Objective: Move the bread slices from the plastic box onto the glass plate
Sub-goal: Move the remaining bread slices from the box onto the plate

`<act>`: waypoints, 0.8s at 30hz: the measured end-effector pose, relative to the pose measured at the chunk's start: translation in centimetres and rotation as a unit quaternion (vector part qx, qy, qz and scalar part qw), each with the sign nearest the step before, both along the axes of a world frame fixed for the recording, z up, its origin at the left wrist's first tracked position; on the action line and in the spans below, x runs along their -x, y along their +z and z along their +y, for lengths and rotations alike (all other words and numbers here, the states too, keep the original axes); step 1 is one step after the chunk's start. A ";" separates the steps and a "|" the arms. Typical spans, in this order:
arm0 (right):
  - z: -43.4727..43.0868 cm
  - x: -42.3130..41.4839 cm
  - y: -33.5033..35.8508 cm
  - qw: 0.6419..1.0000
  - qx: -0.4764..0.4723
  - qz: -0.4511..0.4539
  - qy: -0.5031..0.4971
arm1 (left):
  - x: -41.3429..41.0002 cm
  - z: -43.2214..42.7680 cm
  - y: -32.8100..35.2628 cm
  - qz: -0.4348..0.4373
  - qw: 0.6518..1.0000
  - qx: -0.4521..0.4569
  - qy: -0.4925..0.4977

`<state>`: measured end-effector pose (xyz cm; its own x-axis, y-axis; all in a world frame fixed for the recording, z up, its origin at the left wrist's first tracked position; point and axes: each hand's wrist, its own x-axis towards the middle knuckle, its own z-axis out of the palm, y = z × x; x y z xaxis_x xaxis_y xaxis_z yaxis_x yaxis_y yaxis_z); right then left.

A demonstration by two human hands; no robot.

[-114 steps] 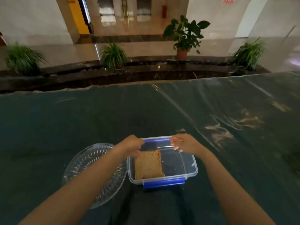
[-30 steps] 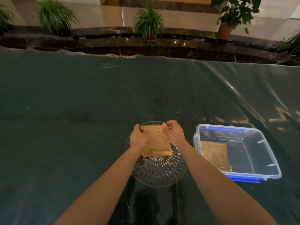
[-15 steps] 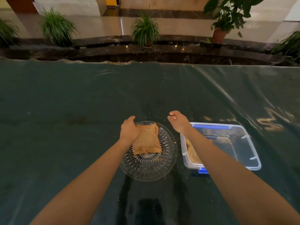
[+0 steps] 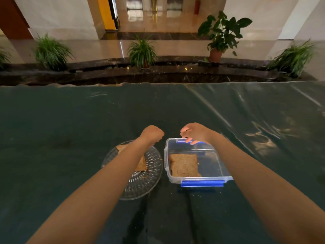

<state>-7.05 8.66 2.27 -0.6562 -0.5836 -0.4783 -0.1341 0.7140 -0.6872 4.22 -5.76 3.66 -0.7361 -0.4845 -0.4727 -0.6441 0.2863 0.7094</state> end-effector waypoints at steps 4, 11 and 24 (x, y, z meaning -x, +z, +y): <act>3.0 1.2 -1.0 0.998 -0.057 0.000 0.009 | 1.3 3.1 -0.9 -0.013 0.997 -0.079 0.015; 6.7 1.4 -4.6 0.993 -0.110 -0.035 -0.009 | 2.5 7.8 -5.4 -0.071 0.995 -0.069 0.028; 6.6 0.2 -11.4 0.991 -0.057 -0.093 -0.082 | 3.3 10.9 -10.5 -0.089 0.984 -0.089 0.127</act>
